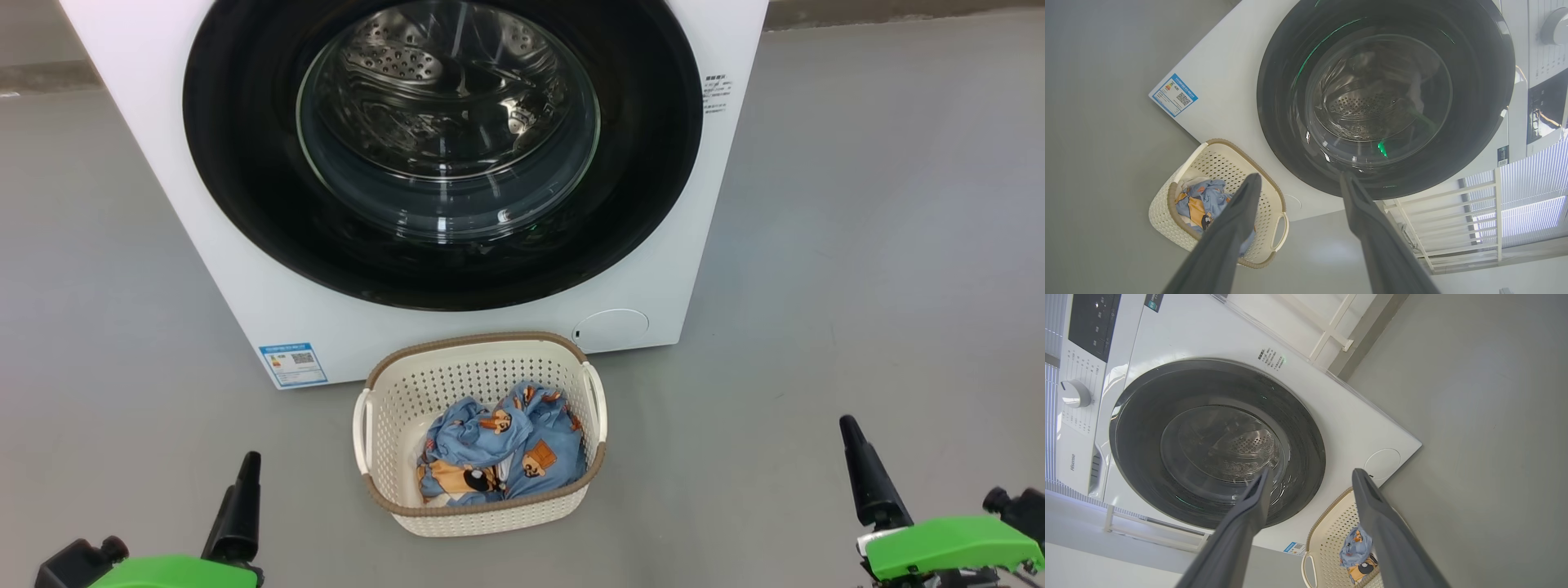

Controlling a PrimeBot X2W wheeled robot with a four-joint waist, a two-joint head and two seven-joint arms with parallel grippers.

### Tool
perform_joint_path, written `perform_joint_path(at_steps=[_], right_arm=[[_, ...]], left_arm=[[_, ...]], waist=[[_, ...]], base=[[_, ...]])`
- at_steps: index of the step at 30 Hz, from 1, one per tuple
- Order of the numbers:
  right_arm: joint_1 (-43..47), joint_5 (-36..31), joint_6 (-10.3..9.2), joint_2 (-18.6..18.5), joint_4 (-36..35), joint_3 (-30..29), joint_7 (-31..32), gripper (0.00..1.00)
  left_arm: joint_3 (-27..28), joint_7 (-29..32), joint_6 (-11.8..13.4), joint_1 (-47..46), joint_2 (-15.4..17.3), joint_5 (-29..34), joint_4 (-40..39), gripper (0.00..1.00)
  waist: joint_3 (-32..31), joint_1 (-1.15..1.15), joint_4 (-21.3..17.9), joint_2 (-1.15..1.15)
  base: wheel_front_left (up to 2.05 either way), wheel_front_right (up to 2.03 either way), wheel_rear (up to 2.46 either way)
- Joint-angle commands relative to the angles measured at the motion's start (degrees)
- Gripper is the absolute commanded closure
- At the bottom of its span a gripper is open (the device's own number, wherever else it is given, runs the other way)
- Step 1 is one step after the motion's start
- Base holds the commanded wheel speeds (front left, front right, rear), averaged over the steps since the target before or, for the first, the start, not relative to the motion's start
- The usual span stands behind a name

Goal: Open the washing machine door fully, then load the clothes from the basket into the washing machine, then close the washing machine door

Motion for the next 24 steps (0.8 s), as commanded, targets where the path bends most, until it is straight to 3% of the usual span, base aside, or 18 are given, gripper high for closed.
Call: perform_joint_path(at_steps=[1, 24], right_arm=[[-3.0, -2.1, -0.02, -0.8, -1.6, 0.9, -0.7, 0.00], [-5.3, -20.1, -0.03, -1.6, -2.7, 2.3, -4.6, 0.00]], left_arm=[[0.6, -0.7, -0.1, -2.8, 1.4, 1.9, -1.8, 0.00], [-0.3, -4.6, -0.2, -3.6, 2.5, 16.9, -3.7, 0.00]], waist=[[0.0, -0.01, 0.0, 0.00], [0.6, -0.01, 0.1, 0.00]], base=[[0.00, 0.00, 0.00], [0.00, 0.00, 0.00]])
